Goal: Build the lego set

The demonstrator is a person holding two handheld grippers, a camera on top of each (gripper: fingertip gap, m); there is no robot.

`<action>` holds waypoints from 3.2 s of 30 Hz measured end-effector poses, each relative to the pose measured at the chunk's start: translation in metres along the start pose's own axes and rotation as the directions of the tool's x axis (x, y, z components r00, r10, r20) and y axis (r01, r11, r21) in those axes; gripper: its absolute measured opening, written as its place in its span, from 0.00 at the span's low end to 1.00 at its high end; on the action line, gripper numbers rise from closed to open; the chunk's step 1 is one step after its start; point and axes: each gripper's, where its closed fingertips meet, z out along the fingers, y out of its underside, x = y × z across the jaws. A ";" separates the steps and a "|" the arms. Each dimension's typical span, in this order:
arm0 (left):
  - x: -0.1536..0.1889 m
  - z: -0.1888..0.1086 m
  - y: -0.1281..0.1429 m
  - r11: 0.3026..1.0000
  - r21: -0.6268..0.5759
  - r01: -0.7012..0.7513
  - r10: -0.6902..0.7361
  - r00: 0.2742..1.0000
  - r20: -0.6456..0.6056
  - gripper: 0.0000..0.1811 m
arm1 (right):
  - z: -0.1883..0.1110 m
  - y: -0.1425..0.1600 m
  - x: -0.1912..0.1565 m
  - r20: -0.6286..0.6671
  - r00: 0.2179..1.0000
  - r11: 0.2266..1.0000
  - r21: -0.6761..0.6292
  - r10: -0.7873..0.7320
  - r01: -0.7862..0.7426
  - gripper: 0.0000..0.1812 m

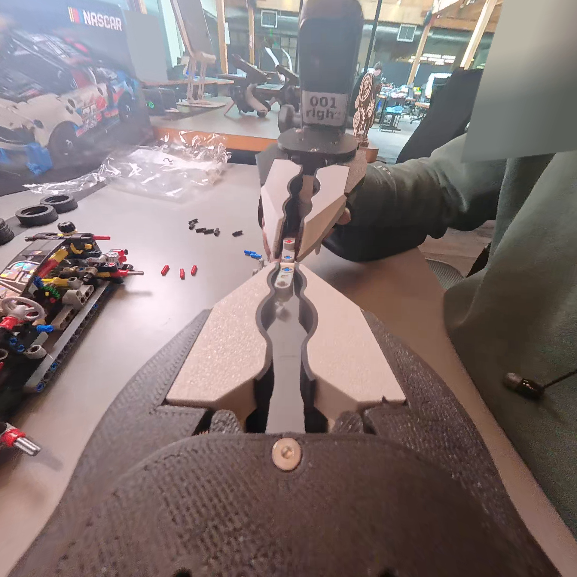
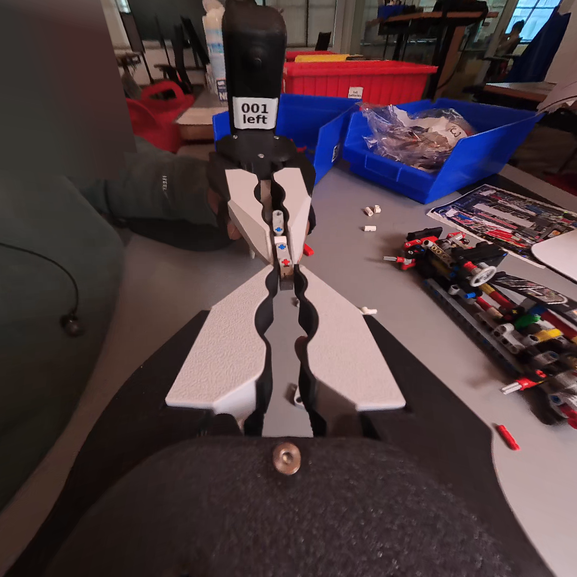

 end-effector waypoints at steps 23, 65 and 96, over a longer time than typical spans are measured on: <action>-0.002 0.003 0.058 0.941 -0.326 -0.093 0.090 0.996 -0.025 0.03 | -0.001 0.058 -0.001 0.078 0.997 0.955 -0.292 -0.026 0.048 0.03; -0.018 -0.007 0.021 0.985 -0.125 0.121 -0.116 0.992 0.048 0.11 | -0.025 0.024 0.034 -0.106 0.984 0.968 -0.221 -0.145 0.118 0.09; 0.004 -0.021 -0.043 0.910 0.057 -0.411 0.393 0.897 0.203 0.08 | 0.017 -0.046 -0.005 0.308 0.763 0.735 0.229 0.568 -0.639 0.14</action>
